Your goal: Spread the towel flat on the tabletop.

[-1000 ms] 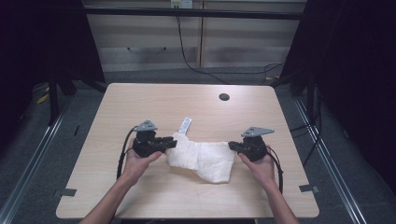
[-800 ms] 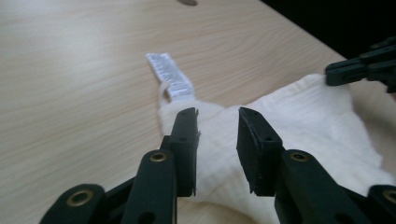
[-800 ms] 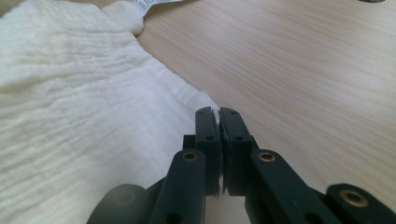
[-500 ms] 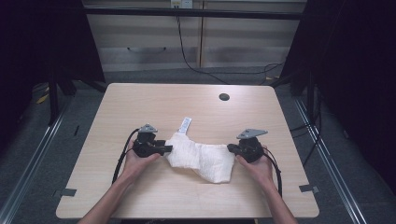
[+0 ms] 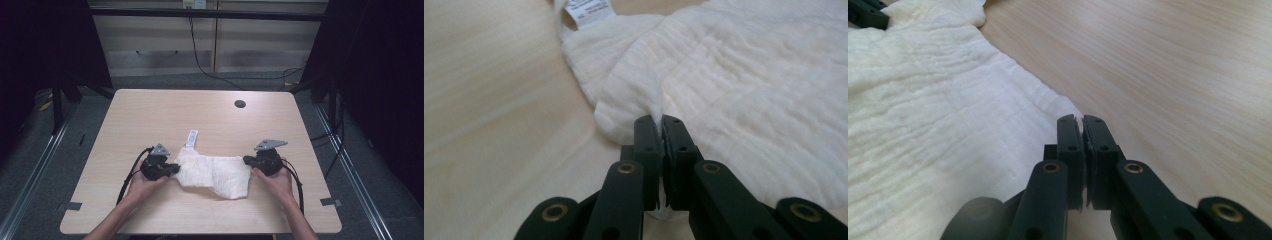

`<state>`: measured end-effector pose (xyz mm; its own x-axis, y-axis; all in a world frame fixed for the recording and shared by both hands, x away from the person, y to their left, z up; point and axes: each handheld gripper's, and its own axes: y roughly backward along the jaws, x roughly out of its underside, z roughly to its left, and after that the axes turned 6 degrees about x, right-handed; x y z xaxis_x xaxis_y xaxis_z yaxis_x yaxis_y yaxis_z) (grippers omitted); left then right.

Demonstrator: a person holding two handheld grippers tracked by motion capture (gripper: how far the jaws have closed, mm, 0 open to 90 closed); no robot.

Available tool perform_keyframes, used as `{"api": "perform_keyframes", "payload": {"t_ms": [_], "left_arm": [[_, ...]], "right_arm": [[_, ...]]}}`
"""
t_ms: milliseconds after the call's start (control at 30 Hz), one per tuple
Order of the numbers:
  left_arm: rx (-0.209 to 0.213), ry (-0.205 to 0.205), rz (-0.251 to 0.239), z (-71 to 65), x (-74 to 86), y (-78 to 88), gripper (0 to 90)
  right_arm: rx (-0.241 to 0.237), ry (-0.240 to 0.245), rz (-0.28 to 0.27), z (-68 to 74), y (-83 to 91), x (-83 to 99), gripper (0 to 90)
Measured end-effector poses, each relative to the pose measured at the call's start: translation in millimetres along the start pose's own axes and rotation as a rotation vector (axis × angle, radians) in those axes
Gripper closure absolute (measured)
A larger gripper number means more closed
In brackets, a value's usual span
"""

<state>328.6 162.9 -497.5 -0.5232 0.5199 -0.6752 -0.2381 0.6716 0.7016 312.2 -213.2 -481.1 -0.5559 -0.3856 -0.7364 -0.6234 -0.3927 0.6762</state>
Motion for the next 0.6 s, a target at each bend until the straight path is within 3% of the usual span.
{"api": "perform_keyframes", "payload": {"t_ms": [67,167,233,333,433,600], "left_arm": [[0.009,-0.013,0.004,-5.2,8.0,8.3,86.1],[0.04,-0.004,-0.047,-5.2,15.4,23.8,82.6],[0.068,0.037,-0.119,2.9,15.0,32.6,81.3],[0.067,0.094,-0.175,16.0,13.8,35.2,81.3],[0.071,0.115,-0.179,22.3,14.2,31.4,80.1],[0.046,0.107,-0.198,26.5,7.8,35.6,73.1]], "right_arm": [[-0.015,0.012,0.001,3.8,-1.4,-0.2,87.3],[-0.027,0.026,0.008,8.6,-3.5,-0.6,87.2],[-0.029,0.022,0.015,10.5,-4.1,-1.2,87.1],[-0.04,0.028,0.003,10.9,-5.8,-1.9,87.0],[-0.046,0.027,0.0,10.7,-6.8,-1.5,87.0],[-0.044,0.025,0.009,10.0,-6.9,-0.3,86.8]]}}
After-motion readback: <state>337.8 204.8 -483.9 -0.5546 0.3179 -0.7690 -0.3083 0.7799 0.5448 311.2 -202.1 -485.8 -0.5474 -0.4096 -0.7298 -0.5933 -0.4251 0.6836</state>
